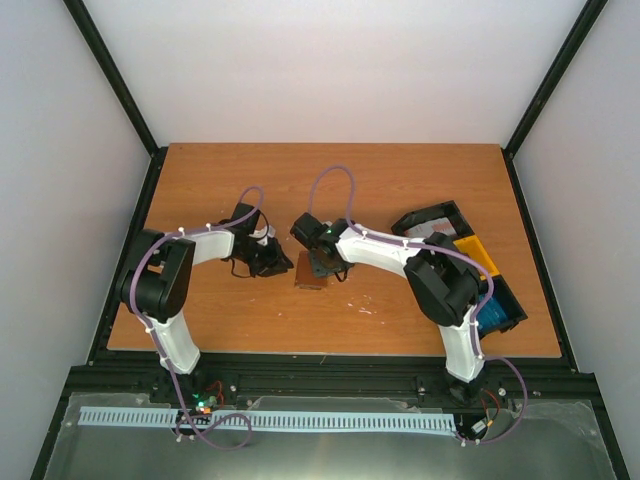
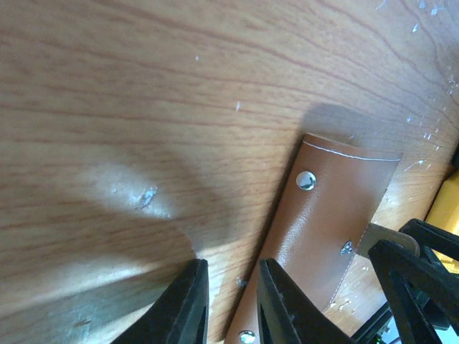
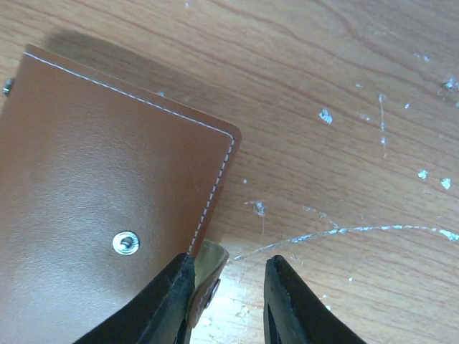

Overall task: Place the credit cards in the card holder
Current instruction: Open the card holder at the center of the board.

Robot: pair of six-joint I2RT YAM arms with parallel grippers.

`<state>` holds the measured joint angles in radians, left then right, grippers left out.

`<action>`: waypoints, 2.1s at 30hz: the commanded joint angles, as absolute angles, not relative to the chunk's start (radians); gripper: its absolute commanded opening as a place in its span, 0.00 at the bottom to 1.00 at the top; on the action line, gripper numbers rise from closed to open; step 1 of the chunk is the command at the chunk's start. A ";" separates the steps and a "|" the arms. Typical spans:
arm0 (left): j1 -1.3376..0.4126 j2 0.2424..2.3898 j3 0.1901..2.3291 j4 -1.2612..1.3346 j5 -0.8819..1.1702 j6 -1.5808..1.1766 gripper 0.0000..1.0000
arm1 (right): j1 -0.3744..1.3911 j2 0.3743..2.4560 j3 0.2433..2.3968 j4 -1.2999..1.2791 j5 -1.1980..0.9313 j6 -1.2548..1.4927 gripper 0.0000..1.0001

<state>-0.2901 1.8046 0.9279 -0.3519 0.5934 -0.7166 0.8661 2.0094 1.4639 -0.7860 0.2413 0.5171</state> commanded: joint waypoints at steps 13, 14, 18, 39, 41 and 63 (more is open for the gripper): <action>-0.288 1.827 0.882 -0.420 0.394 -0.704 0.47 | 0.814 2.050 1.441 -0.739 0.176 0.525 0.17; -0.288 1.822 0.879 -0.416 0.398 -0.707 0.49 | 0.812 2.047 1.435 -0.733 0.159 0.526 0.17; -0.288 1.800 0.864 -0.400 0.408 -0.707 0.55 | 0.810 2.040 1.413 -0.719 0.084 0.532 0.20; -0.288 1.604 0.810 -0.281 0.515 -0.615 0.88 | 0.805 1.906 1.483 -0.747 -0.041 0.566 0.03; -0.288 1.589 0.801 -0.266 0.537 -0.598 0.93 | 0.804 1.902 1.504 -0.763 -0.056 0.563 0.03; -0.288 1.494 0.715 -0.090 0.646 -0.630 1.00 | 0.804 1.903 1.505 -0.734 -0.085 0.561 0.03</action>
